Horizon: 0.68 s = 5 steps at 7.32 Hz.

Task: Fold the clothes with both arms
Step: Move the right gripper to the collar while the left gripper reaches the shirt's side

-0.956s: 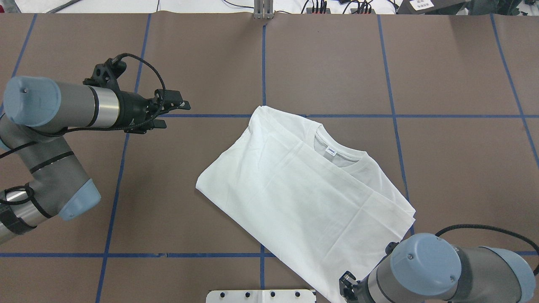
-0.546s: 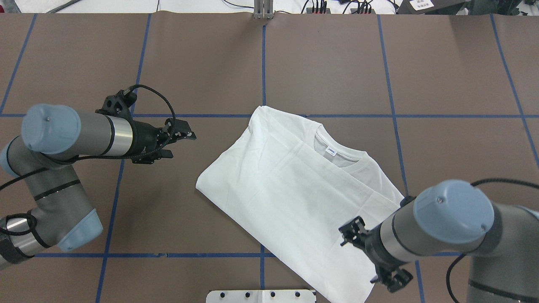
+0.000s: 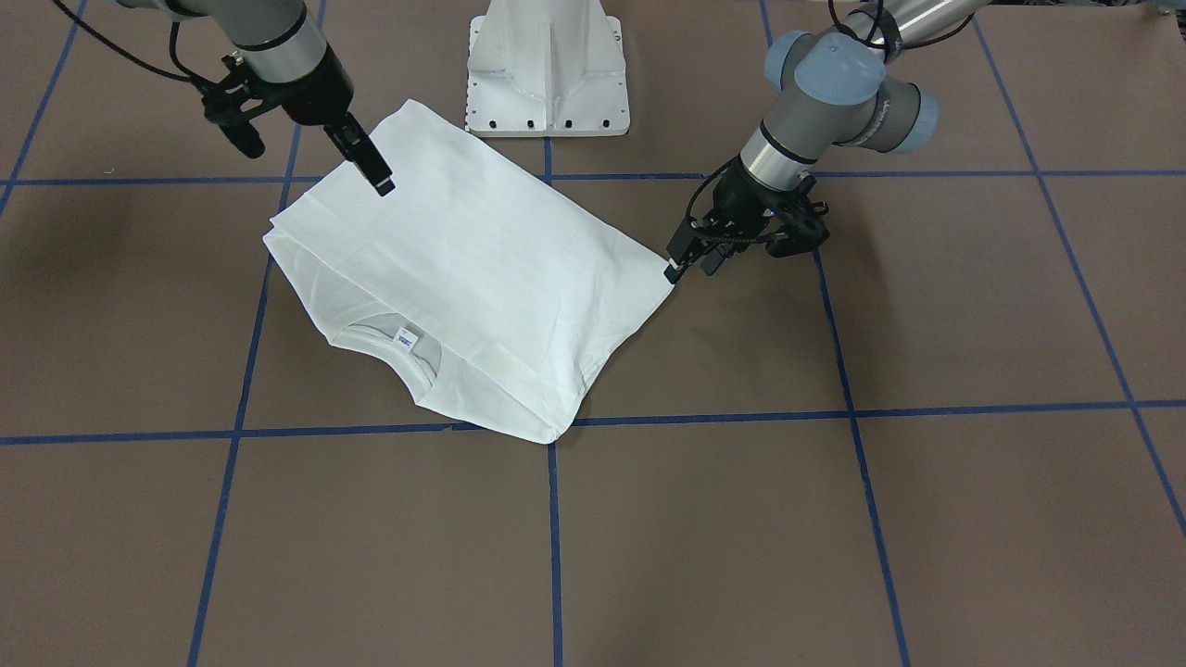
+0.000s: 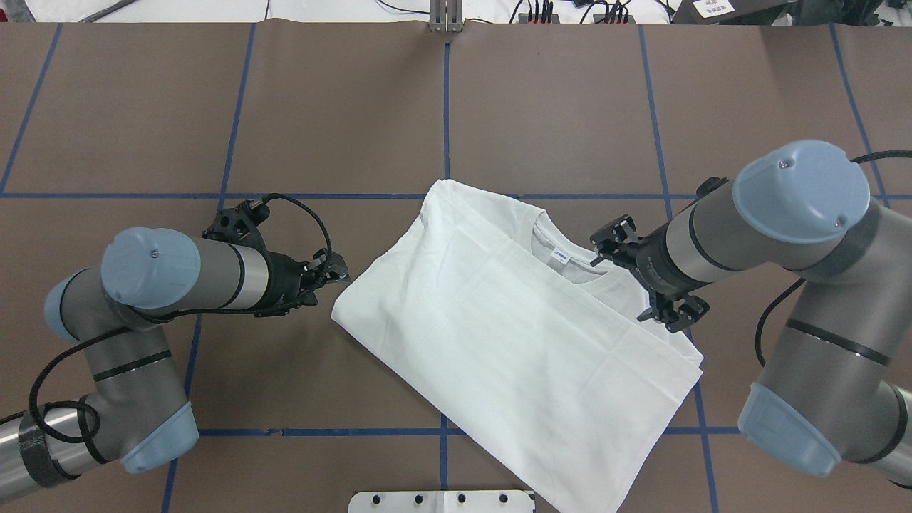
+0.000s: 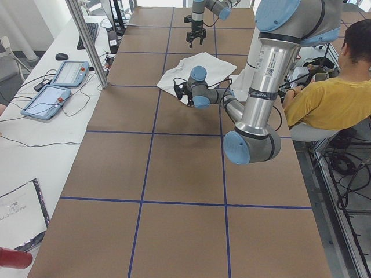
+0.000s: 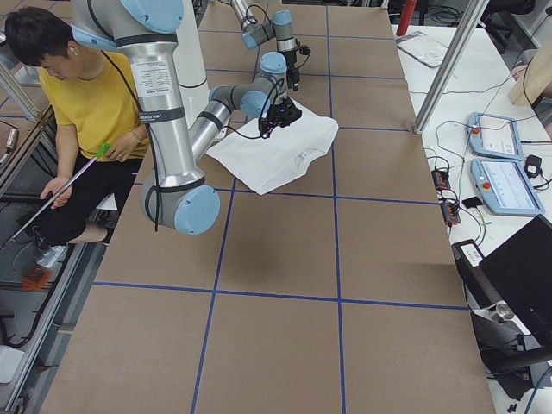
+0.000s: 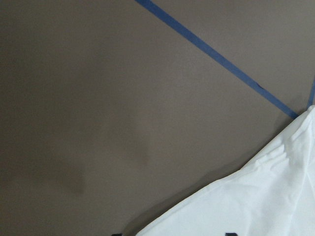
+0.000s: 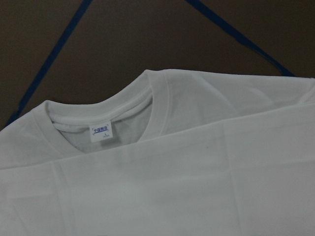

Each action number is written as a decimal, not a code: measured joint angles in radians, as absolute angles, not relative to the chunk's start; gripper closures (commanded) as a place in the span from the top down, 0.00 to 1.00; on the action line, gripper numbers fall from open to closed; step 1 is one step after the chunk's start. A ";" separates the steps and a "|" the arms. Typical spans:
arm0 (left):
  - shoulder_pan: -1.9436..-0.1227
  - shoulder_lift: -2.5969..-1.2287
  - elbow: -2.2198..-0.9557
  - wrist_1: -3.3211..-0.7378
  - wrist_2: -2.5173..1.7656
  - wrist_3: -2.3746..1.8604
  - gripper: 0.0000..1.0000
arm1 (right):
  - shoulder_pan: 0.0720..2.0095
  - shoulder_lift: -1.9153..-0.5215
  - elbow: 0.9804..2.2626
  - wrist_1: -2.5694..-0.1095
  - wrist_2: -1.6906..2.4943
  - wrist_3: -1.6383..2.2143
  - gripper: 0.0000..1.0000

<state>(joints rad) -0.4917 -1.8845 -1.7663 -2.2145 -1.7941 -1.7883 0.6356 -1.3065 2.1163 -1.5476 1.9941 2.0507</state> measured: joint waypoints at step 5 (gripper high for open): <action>-0.425 -1.897 -1.751 -2.185 -1.764 -1.789 0.55 | 0.661 -1.296 2.069 -1.547 1.987 2.017 1.00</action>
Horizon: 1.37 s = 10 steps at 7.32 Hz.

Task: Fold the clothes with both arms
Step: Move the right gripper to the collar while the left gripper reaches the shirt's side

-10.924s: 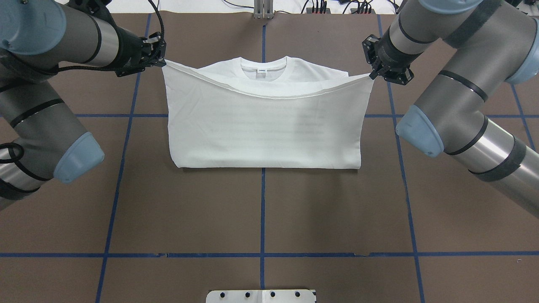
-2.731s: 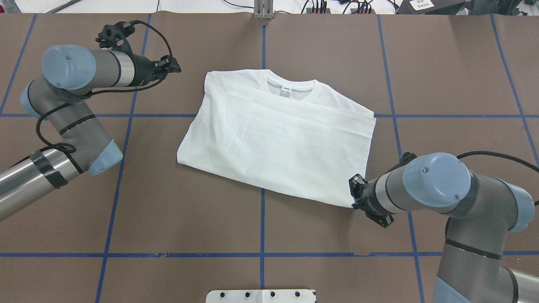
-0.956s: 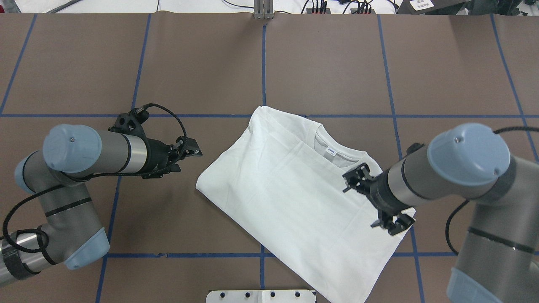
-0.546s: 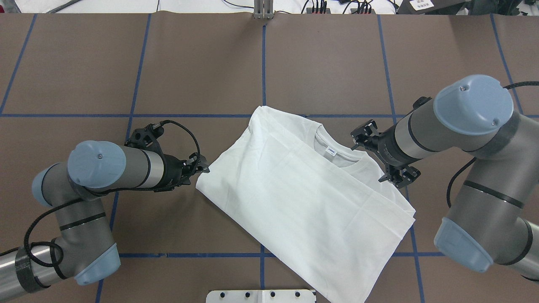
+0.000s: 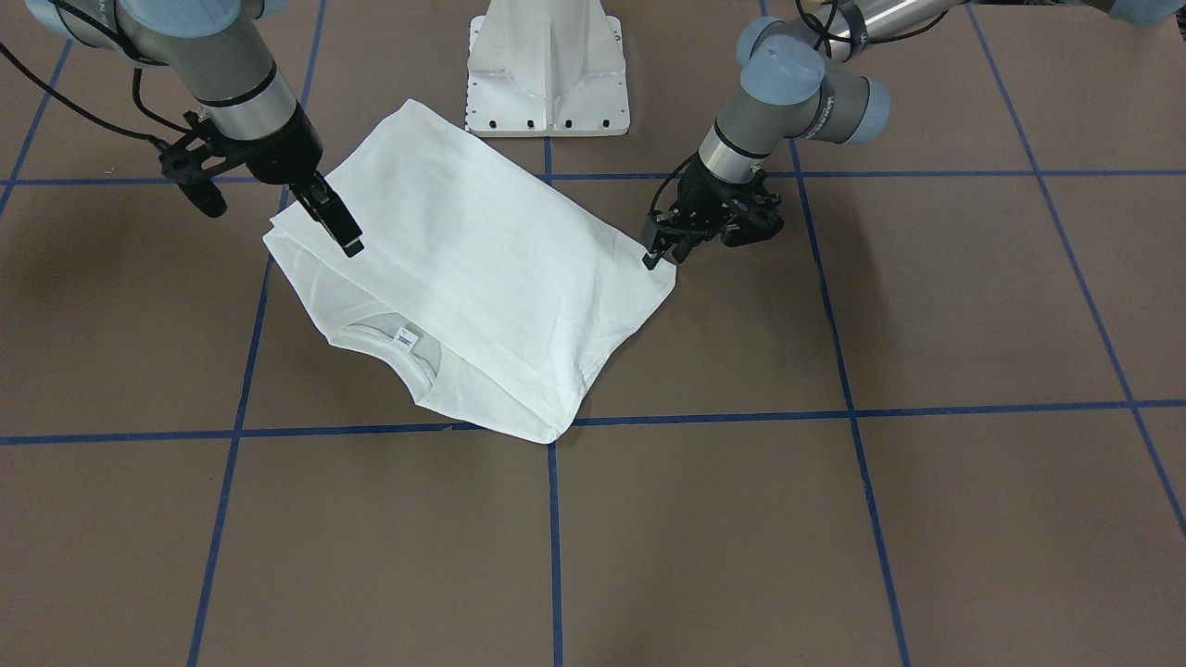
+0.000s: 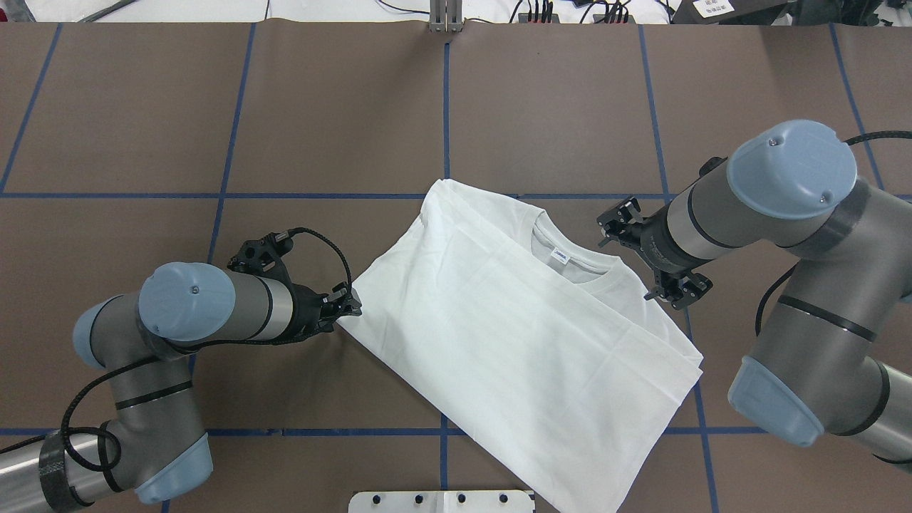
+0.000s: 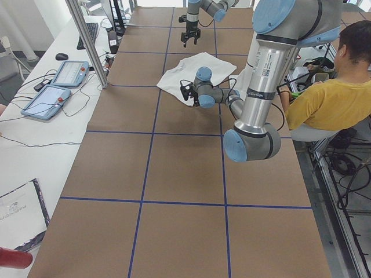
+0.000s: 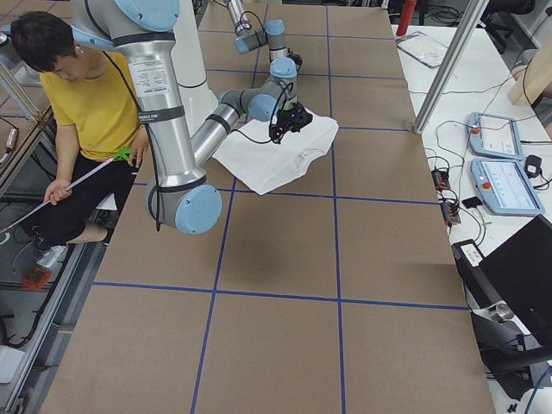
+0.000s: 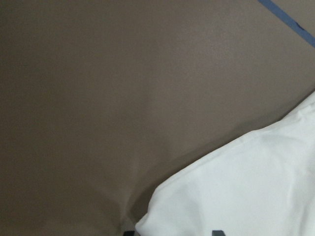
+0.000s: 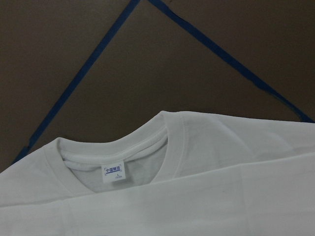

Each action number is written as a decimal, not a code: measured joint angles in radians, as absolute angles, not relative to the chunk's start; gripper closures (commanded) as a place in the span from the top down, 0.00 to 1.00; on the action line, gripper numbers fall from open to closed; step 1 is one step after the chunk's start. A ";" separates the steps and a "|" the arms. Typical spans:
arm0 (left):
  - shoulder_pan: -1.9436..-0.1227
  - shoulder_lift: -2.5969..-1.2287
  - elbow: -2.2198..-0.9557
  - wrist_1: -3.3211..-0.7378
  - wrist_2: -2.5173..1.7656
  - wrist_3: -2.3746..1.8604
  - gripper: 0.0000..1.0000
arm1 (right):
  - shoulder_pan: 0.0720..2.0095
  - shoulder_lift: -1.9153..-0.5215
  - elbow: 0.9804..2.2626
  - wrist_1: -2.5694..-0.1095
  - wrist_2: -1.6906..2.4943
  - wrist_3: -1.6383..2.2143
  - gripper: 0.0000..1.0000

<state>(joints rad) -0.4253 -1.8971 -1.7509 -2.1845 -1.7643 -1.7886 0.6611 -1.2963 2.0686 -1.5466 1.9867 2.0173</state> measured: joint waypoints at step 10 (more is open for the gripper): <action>-0.443 -1.894 -1.742 -2.183 -1.761 -1.782 0.00 | 0.665 -1.293 2.060 -1.547 1.984 2.019 1.00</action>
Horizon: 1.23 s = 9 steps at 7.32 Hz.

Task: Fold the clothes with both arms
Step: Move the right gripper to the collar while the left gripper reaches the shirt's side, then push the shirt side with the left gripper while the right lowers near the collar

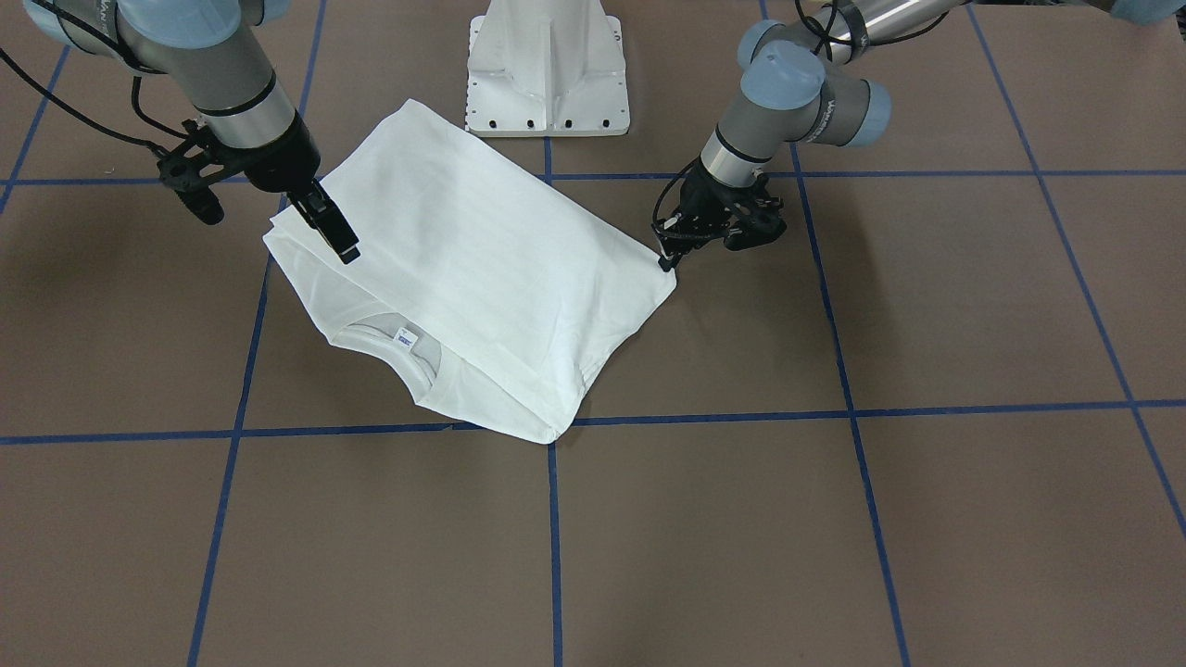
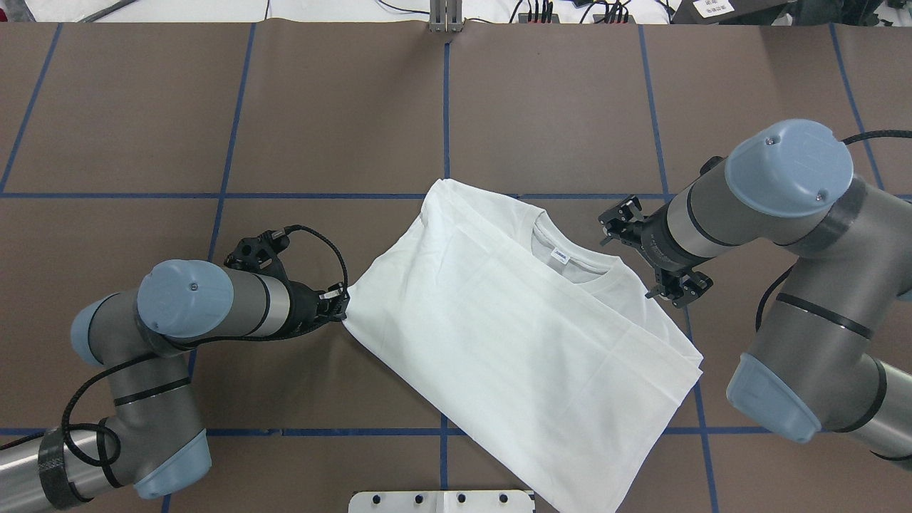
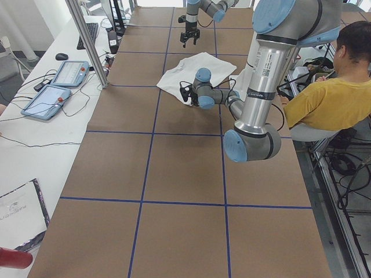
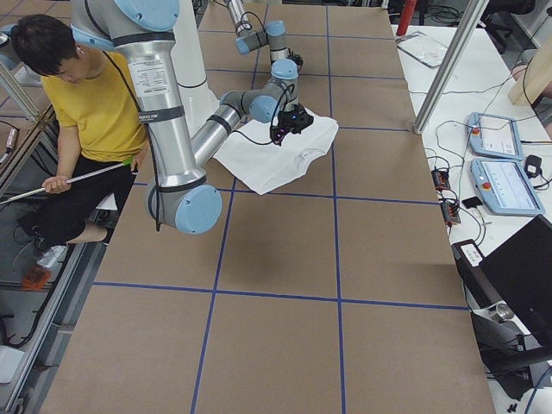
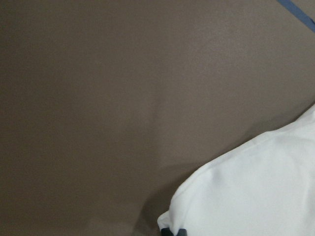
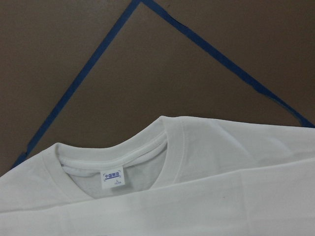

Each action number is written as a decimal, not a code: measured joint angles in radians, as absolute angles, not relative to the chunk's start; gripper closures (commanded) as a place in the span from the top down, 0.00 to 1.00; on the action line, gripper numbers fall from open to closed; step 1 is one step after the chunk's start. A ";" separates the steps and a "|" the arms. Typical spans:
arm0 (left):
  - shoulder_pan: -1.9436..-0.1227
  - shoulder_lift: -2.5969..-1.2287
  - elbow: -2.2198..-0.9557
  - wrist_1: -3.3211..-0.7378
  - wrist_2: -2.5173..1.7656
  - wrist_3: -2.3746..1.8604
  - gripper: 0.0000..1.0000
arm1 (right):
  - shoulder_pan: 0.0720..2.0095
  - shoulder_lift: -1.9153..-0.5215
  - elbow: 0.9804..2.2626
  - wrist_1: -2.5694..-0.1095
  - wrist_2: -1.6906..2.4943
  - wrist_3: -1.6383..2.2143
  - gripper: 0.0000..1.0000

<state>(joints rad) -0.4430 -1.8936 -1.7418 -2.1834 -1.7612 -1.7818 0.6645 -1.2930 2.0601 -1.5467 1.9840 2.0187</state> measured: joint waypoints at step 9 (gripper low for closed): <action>-0.788 -2.391 -1.100 -2.283 -1.735 -1.502 0.55 | 0.681 -1.273 2.060 -1.548 1.985 2.019 1.00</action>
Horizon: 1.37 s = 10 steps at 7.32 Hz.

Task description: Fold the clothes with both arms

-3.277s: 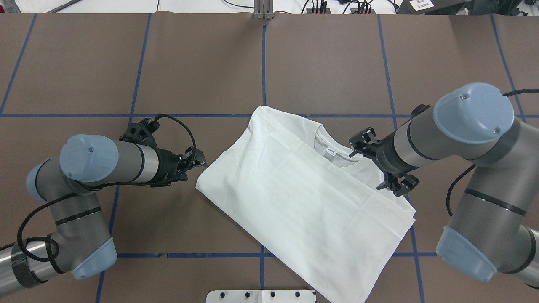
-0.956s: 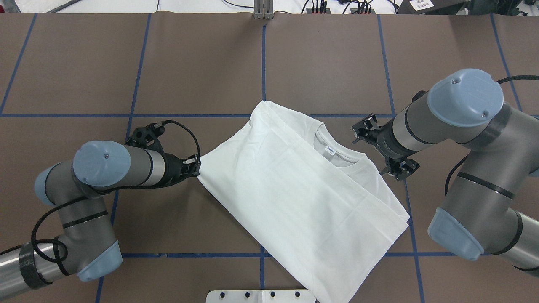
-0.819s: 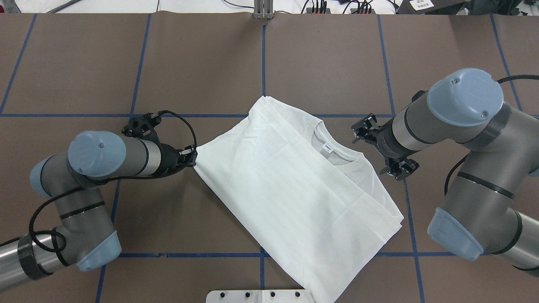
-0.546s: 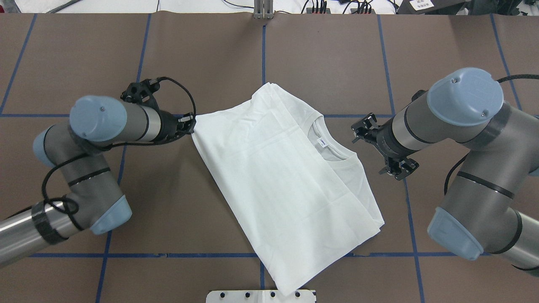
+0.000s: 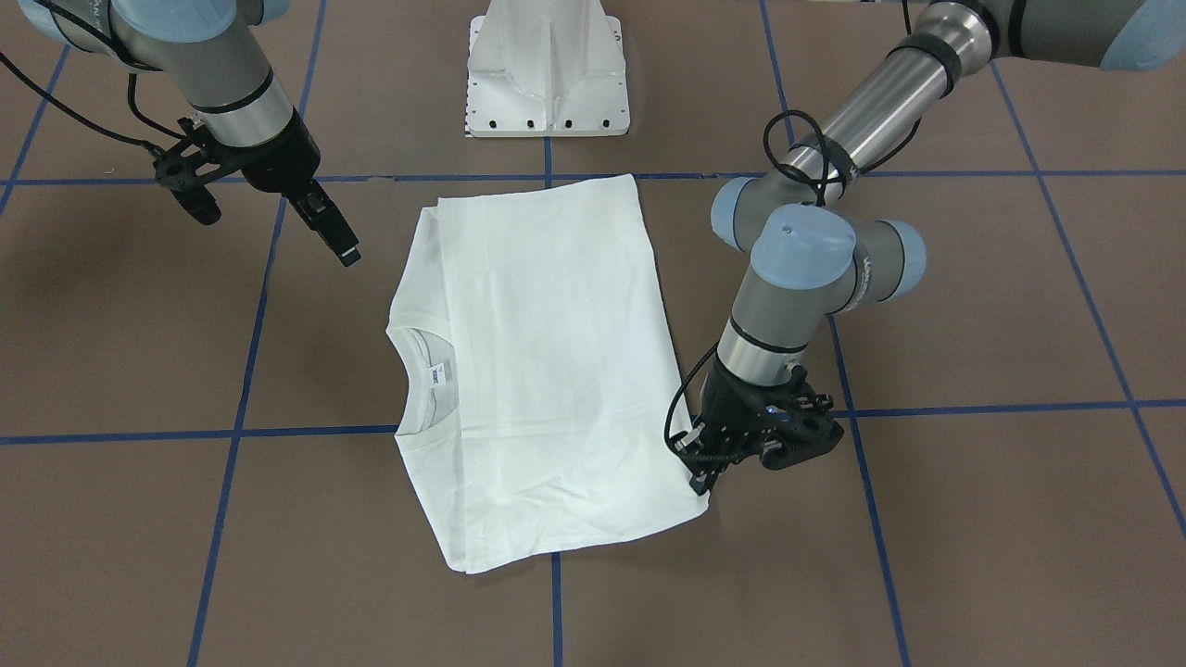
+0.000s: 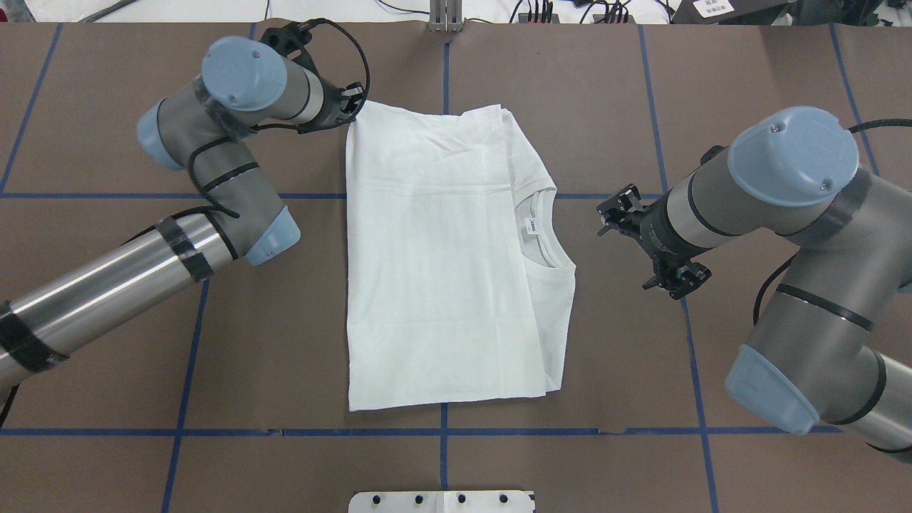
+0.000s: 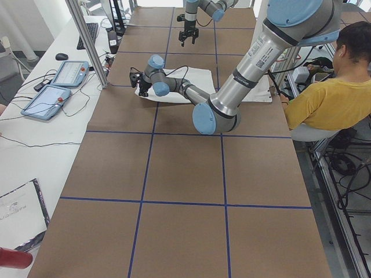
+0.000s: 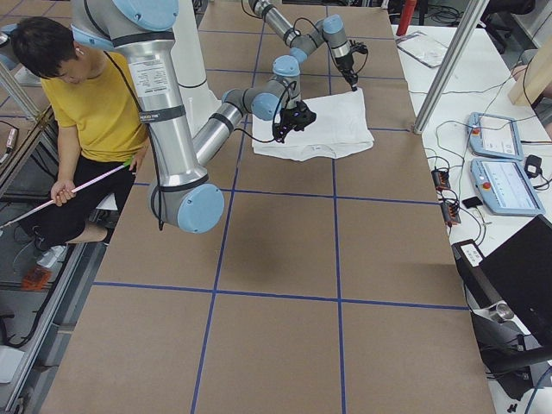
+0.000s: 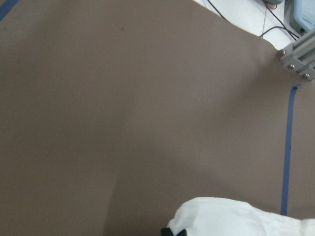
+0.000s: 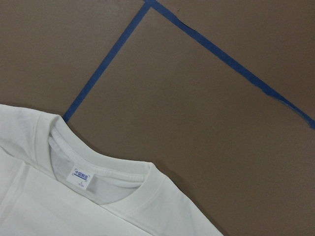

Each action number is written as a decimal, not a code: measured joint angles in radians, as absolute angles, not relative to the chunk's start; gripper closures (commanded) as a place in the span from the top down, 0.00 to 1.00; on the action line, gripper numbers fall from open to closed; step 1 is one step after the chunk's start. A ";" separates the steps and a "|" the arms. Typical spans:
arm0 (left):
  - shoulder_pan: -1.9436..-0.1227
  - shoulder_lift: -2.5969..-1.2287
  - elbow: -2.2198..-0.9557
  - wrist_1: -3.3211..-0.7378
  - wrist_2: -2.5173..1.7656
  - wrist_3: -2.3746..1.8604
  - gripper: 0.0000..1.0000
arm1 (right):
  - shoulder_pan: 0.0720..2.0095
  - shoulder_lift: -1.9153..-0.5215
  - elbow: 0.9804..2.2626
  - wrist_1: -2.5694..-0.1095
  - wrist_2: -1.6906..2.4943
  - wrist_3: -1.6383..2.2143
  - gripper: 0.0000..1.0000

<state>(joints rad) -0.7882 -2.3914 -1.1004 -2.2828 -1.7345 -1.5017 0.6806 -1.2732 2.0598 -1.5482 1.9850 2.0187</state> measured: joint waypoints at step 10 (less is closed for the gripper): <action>-0.850 -2.190 -1.335 -2.324 -1.804 -1.468 0.58 | 0.235 -1.202 2.018 -1.551 1.482 2.363 0.99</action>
<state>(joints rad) -0.8496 -2.1901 -1.3352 -2.3236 -1.8037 -1.4678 0.2351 -1.2016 2.0176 -1.5508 1.4816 2.3631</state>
